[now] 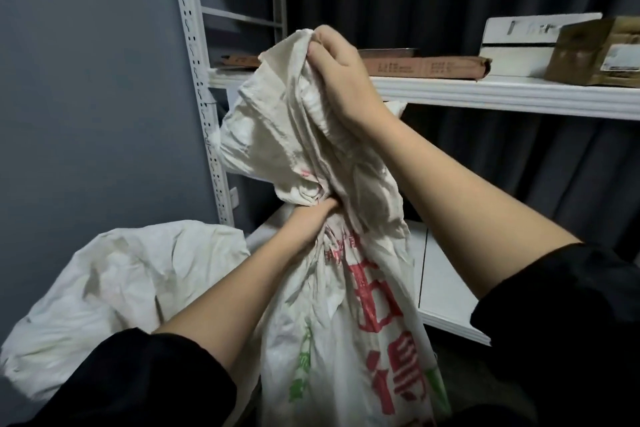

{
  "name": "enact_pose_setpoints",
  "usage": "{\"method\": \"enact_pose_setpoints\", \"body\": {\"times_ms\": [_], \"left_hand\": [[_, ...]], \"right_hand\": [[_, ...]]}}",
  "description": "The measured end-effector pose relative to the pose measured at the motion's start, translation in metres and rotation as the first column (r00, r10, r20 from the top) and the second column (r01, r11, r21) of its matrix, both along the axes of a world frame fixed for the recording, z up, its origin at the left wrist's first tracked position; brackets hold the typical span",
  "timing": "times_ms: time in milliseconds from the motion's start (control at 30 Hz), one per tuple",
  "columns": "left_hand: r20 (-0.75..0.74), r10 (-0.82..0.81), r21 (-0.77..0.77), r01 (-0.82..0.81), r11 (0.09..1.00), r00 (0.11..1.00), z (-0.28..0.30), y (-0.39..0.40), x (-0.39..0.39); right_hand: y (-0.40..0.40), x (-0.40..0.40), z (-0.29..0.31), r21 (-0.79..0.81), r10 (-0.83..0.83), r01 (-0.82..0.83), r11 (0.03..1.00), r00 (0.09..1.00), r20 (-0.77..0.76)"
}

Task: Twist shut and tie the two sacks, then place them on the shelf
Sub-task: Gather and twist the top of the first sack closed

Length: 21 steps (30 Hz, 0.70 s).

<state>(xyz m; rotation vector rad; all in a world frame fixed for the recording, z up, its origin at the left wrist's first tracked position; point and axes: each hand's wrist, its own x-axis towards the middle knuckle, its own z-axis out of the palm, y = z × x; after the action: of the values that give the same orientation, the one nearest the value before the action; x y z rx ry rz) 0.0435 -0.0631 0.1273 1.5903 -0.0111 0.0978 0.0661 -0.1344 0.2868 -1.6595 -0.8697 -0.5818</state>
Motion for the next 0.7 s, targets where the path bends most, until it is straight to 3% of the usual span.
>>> {"method": "enact_pose_setpoints", "body": {"times_ms": [67,100,167,233,300,400,433,533,633,700], "left_hand": [[-0.038,0.017,-0.024,-0.018,1.0,0.999,-0.005,0.006,0.003],[-0.049,0.028,-0.031,-0.029,0.999,0.998,-0.007,0.008,0.005],[-0.077,0.095,-0.018,-0.096,0.995,0.993,-0.009,0.01,0.005],[-0.11,0.166,-0.013,-0.169,0.986,0.98,-0.008,0.012,0.005],[-0.136,0.211,-0.007,-0.214,0.977,0.968,-0.009,0.015,0.008],[-0.139,0.211,-0.087,-0.224,0.971,0.968,-0.009,0.019,0.011],[-0.146,0.209,-0.11,-0.225,0.968,0.967,-0.011,0.021,0.013],[-0.178,0.159,-0.144,-0.185,0.972,0.971,-0.018,0.028,0.02],[-0.186,0.079,-0.184,-0.113,0.976,0.979,-0.02,0.034,0.02],[-0.194,0.018,-0.222,-0.062,0.973,0.981,-0.014,0.035,0.012]], "right_hand": [[-0.006,0.002,0.002,-0.013,-0.042,0.042,0.999,0.999,0.023],[-0.013,0.005,0.005,-0.096,-0.115,0.12,0.988,0.992,0.058],[-0.029,0.01,0.01,-0.294,-0.281,0.312,0.903,0.949,0.141],[-0.048,0.014,0.007,-0.367,-0.42,0.476,0.799,0.879,0.225],[-0.064,0.012,-0.005,-0.188,-0.511,0.609,0.77,0.766,0.389],[-0.083,0.01,-0.042,0.126,-0.56,0.639,0.759,0.541,0.627],[-0.087,0.012,-0.056,0.127,-0.542,0.639,0.758,0.509,0.669],[-0.095,0.02,-0.092,-0.017,-0.468,0.664,0.748,0.545,0.696],[-0.097,0.022,-0.115,-0.057,-0.425,0.672,0.738,0.528,0.735],[-0.097,0.026,-0.122,-0.09,-0.447,0.731,0.676,0.505,0.739]]}}
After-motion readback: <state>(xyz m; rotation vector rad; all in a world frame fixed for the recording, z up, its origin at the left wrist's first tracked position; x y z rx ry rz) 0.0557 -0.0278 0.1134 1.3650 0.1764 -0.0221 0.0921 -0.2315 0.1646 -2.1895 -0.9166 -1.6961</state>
